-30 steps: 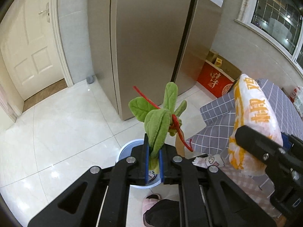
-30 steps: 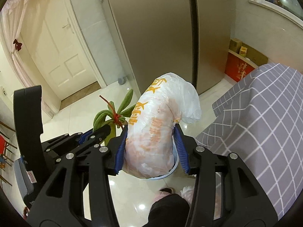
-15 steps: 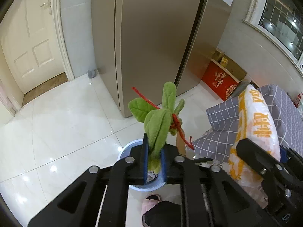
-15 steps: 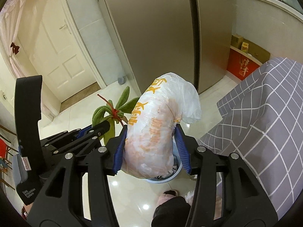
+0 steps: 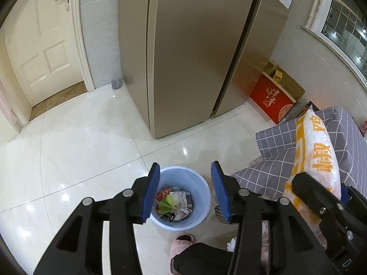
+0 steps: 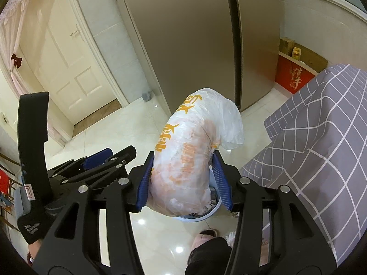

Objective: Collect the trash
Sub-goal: 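Open left tool to drop the vegetables while right tool releases the white bag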

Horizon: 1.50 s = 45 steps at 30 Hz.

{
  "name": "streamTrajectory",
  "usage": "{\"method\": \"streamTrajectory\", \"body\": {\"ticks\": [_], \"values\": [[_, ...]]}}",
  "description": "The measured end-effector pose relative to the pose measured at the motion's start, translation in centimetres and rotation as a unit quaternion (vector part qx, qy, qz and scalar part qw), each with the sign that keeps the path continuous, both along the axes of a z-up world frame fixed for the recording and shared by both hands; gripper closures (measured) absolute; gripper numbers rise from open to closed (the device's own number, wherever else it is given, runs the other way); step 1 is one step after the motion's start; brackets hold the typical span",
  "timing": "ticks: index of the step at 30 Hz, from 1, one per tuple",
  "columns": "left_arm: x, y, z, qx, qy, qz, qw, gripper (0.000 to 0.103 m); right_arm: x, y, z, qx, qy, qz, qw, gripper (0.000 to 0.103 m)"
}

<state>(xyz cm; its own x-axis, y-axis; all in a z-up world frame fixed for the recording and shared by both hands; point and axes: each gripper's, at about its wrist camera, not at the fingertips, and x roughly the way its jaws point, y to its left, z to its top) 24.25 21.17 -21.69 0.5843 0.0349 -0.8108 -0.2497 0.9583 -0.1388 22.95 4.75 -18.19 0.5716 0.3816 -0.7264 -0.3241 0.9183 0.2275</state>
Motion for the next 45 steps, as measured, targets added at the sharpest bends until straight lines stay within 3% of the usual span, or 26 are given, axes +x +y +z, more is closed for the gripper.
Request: {"method": "streamTrajectory", "body": {"ticks": [38,41,43,45], "values": [[-1.6,3.9,-2.0,-0.004,0.021,0.05,0.9985,0.057,1.3,2.3,-1.5,-0.005,0.002,0.03,1.0,0.052],[-1.8,4.5,-2.0,0.0,0.023,0.06,0.9979,0.057,1.4,2.5,-1.5,-0.004,-0.006,0.033,0.999,0.044],[-1.8,4.7,-2.1,0.006,0.026,0.066,0.9975,0.057,1.6,2.5,-1.6,-0.009,-0.011,0.024,1.0,0.024],[-1.9,4.9,-2.0,0.011,0.027,0.069,0.9972,0.057,1.9,2.4,-1.7,-0.01,-0.011,0.021,1.0,0.024]]}}
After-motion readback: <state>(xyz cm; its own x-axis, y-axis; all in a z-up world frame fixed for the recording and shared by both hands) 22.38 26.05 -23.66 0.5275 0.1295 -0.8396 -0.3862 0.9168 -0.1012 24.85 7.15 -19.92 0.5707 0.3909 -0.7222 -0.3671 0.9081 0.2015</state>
